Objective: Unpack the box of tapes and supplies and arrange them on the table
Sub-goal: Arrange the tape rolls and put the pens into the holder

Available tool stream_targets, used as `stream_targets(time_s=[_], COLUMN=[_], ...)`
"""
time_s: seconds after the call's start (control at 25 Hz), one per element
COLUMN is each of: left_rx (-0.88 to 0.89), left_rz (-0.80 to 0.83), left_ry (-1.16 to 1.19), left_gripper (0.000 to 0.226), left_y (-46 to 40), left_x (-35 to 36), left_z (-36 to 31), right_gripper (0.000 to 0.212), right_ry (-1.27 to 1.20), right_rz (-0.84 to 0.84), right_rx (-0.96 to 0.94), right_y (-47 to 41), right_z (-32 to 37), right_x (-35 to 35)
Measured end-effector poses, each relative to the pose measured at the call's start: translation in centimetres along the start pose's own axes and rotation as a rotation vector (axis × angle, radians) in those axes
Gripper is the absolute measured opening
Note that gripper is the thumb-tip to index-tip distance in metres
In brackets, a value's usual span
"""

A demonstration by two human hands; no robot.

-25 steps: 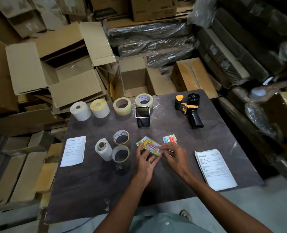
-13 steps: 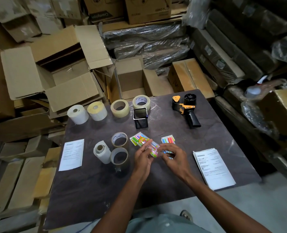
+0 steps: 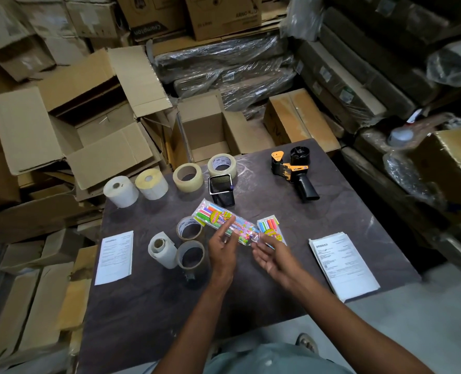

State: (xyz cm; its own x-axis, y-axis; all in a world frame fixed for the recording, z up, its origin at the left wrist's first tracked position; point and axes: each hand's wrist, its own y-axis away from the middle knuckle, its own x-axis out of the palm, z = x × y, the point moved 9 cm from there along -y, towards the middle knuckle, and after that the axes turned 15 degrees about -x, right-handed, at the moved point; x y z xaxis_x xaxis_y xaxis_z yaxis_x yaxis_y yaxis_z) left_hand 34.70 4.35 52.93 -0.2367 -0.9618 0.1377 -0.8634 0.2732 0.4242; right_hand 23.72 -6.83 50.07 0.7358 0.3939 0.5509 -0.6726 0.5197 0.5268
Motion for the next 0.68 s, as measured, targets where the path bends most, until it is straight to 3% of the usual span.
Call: stream_targets(time_s=[0.12, 0.44, 0.6, 0.68], left_rx=[0.036, 0.118, 0.064, -0.019], left_rz=[-0.026, -0.082, -0.056, -0.04], left_ry=[-0.05, -0.113, 0.001, 0.117], left_gripper=[0.038, 0.039, 0.041, 0.042], left_y=[0.4, 1.0, 0.6, 0.4], left_x=[0.0, -0.4, -0.7, -0.9], left_z=[-0.7, -1.2, -0.3, 0.5], right_gripper=[0.019, 0.016, 0.042, 0.037], right_ry=[-0.078, -0.118, -0.1, -0.095], right_rz=[-0.02, -0.012, -0.024, -0.037], right_rx=[0.077, 0.031, 0.015, 0.012], right_y=[-0.2, 0.0, -0.2, -0.5], right_z=[-0.2, 0.6, 0.8, 0.8], right_x=[0.1, 0.9, 1.4, 1.4])
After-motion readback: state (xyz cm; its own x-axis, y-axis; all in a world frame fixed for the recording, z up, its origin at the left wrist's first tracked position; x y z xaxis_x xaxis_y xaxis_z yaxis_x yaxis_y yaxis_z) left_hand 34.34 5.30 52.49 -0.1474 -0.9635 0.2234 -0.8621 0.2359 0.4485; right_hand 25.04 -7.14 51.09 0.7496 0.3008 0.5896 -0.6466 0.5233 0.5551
